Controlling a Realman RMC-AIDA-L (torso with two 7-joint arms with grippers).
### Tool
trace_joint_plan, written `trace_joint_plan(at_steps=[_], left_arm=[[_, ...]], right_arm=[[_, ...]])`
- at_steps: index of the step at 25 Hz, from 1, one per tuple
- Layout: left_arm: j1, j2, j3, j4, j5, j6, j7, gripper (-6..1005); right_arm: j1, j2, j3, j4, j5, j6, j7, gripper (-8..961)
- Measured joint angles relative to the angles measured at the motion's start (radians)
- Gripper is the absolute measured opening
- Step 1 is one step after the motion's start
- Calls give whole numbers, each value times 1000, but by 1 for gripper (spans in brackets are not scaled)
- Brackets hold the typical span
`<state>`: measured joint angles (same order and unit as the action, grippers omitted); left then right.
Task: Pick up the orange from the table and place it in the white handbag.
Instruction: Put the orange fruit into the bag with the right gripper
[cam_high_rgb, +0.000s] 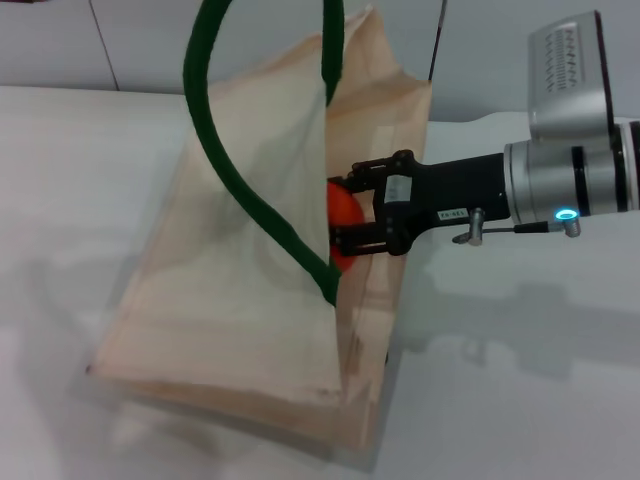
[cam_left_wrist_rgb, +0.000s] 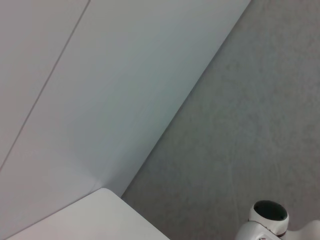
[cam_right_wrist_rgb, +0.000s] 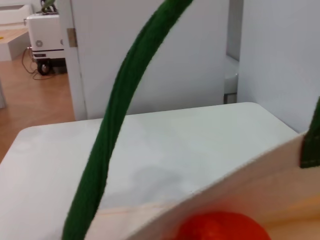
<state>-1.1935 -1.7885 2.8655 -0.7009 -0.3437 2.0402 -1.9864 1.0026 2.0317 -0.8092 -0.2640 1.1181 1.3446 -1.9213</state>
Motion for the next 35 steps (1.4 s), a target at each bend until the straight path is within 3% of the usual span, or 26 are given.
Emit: trace_joint_plan(at_steps=[8,20,27,35], left_arm=[[3,0,0,0,0,0,2,127],[6,1,0,0,0,0,1,127],[13,2,0,0,0,0,1,127],[24,2,0,-6,0,-2,3,128]], right_arm=[[-4,-1,0,2,0,-39,8,846],[-17,-7,-7,-1,20,-56,26,892],[-117,-18,-2,-88,16,-111,70,892],[-213,-71,36,-157,24,-57,102,892]])
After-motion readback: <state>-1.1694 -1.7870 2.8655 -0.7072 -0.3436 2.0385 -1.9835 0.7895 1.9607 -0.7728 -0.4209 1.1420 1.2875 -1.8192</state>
